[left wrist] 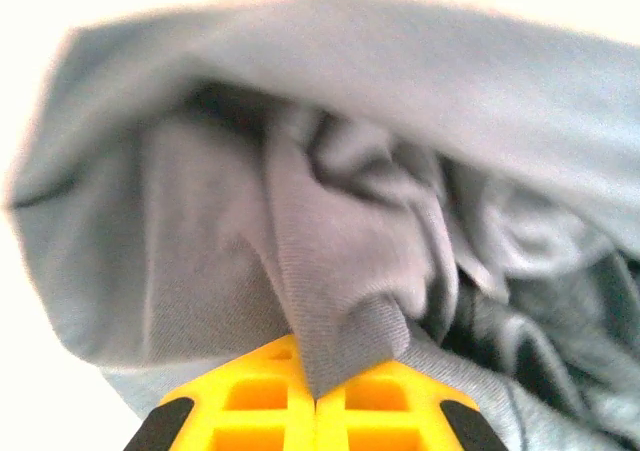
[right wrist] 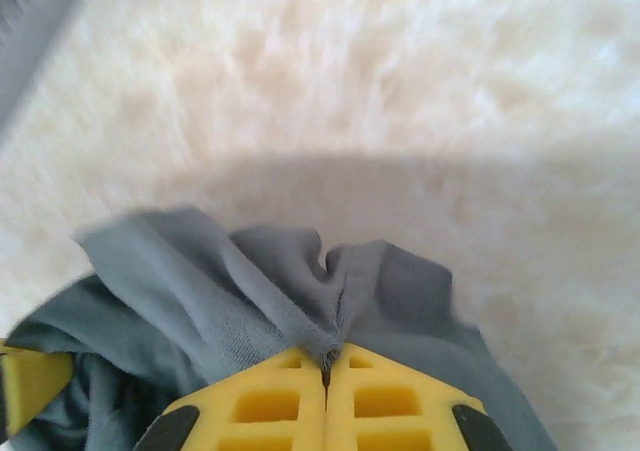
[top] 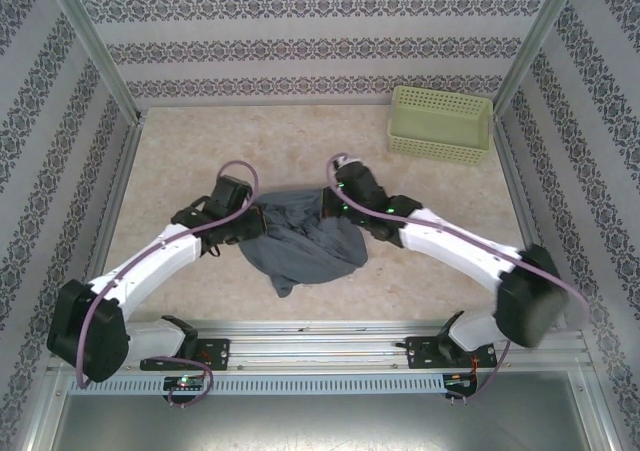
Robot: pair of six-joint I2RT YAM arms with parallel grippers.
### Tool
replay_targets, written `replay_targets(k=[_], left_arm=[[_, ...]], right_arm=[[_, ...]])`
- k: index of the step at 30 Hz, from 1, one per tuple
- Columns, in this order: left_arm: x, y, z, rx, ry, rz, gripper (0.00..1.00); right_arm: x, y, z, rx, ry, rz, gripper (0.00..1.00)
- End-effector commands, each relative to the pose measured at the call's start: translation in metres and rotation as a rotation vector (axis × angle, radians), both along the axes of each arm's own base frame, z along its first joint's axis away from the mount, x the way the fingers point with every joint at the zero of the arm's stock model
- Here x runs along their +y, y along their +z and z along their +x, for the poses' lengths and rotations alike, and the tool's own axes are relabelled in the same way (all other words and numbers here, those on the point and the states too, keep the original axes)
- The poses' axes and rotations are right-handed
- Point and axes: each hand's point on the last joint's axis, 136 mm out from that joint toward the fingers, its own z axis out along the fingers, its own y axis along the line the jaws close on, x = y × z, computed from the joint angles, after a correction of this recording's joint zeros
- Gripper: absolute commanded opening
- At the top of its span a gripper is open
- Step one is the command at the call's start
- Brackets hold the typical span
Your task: Fold the inside-out t-shirt
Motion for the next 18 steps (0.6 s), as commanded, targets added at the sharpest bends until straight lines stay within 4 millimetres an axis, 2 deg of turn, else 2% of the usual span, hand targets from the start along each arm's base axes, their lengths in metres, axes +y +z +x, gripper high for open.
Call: replay_targets(k=[1,3,4,6,8,12,13,15,17,18], left_arm=[[0.034,0.070,0.021,-0.206,0.070,0.066,0.00],[0.049,0.108,0.021,-0.330,0.129,0.087,0.00],[0.052,0.124,0.021,-0.385,0.140,0.080,0.00],[0.053,0.135,0.018,-0.424,0.136,0.074,0.00],[0.053,0.119,0.018,-0.382,0.125,0.096,0.00],[0.061,0.043,0.014,-0.140,0.166,0.172,0.00],[0.058,0.026,0.013,-0.087,0.154,0.170,0.00],[0.051,-0.002,0.013,-0.001,0.132,0.169,0.00],[0.046,-0.016,0.014,0.053,0.102,0.175,0.00],[0.043,-0.019,0.014,0.070,0.084,0.181,0.05]], right_arm=[[-0.044,0.027,-0.002,-0.049,-0.130,0.103,0.00],[-0.065,0.038,-0.008,-0.049,-0.173,0.216,0.00],[-0.076,0.036,-0.012,-0.035,-0.204,0.263,0.00],[-0.092,0.027,-0.020,0.004,-0.258,0.327,0.00],[-0.099,0.006,-0.028,0.055,-0.292,0.351,0.00],[-0.107,-0.064,-0.041,0.201,-0.386,0.353,0.00],[-0.110,-0.078,-0.043,0.225,-0.405,0.337,0.00],[-0.113,-0.093,-0.044,0.243,-0.414,0.304,0.00],[-0.115,-0.094,-0.041,0.237,-0.401,0.243,0.00],[-0.115,-0.090,-0.039,0.231,-0.391,0.200,0.00]])
